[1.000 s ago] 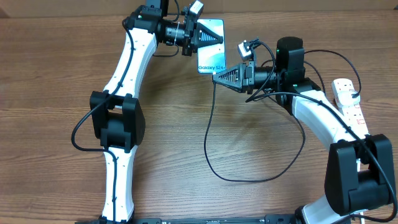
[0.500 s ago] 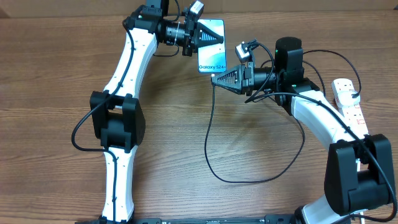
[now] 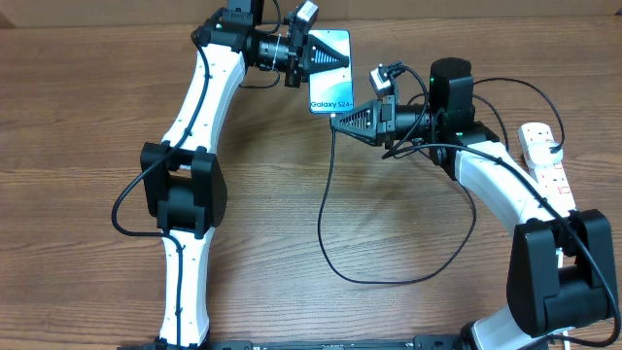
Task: Plug charger to phone and switch on socket
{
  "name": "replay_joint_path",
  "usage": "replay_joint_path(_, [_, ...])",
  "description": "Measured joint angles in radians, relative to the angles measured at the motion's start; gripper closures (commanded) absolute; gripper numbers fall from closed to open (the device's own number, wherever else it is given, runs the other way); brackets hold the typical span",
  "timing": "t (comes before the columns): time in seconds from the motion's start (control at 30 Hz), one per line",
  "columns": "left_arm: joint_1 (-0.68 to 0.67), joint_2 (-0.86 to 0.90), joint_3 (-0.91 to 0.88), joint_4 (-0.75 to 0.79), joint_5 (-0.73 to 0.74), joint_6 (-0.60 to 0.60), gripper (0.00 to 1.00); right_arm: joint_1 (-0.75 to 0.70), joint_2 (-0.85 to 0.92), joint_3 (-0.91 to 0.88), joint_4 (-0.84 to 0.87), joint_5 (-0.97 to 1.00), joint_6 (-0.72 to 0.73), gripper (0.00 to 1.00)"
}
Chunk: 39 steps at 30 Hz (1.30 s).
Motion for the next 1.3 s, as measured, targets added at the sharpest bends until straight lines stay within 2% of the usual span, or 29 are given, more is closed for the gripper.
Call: replay_joint_path(1.3, [0.000,0.000,0.000,-0.001,0.034,0.003,0.96,0.006,0.000,0.000,0.021,-0.034,0.003,0.96])
